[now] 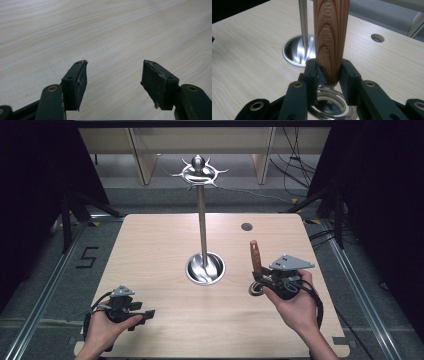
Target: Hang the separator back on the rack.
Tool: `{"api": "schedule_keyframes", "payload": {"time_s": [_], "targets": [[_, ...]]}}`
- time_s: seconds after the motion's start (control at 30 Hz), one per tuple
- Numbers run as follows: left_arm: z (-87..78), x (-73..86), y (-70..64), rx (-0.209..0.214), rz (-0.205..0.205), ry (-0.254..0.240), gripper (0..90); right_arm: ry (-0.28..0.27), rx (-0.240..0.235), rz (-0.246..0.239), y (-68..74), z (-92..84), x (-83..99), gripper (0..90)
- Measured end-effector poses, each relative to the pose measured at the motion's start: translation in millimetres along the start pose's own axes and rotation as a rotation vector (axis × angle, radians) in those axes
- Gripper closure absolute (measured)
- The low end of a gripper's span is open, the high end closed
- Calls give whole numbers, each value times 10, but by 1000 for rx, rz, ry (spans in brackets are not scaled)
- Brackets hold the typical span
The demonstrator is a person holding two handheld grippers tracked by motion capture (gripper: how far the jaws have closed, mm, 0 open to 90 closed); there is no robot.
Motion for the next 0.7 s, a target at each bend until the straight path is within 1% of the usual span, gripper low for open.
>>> {"api": "schedule_keyframes", "payload": {"time_s": [0.07,0.1,0.13,0.17,0.23,0.27,0.3,0.33,0.37,0.4,0.47,0.5,0.53,0.63,0.7], "targets": [[-2,0,0,-3,-1,-1,363,-8,-3,-10,-9,6,-14,704],[-2,-1,0,-3,-1,-1,363,-10,1,2,7,4,-20,704],[-3,0,-1,-4,-4,-1,363,-24,2,-7,-3,9,-39,704],[3,0,0,6,-4,-7,363,-22,2,-1,3,8,-41,704],[2,-1,3,6,-2,-3,363,-13,0,-3,8,-1,-43,704],[-1,-1,2,-1,0,-3,363,-10,0,-7,7,-6,-43,704],[-1,-1,2,7,-1,1,363,-18,2,-22,-9,0,-54,704],[0,-2,2,7,0,0,363,-21,-5,-23,-8,2,-63,704],[-1,-3,1,7,0,-1,363,-26,3,-2,10,1,-67,704],[-2,-3,0,6,-1,-1,363,-33,0,4,12,7,-86,704],[-2,-3,0,7,0,-3,363,-30,0,2,13,5,-93,704],[-2,-3,0,0,0,-5,363,-28,3,-6,11,1,-97,704],[-3,-3,1,4,0,-2,363,-44,5,4,13,9,-117,704],[-3,-3,1,4,0,-1,363,-49,8,13,26,10,-130,704],[-2,-4,2,5,3,-1,363,-48,-2,-12,12,8,-148,704]]}}
Point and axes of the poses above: each handheld gripper's, and its own axes: z roughly forward along the jaws, x roughly out of its underside, y roughly to its left, the point moved 5 cm from there along z, roughly forward along the jaws, and after that the axes turned 9 degrees about x, right-handed, at the moved point
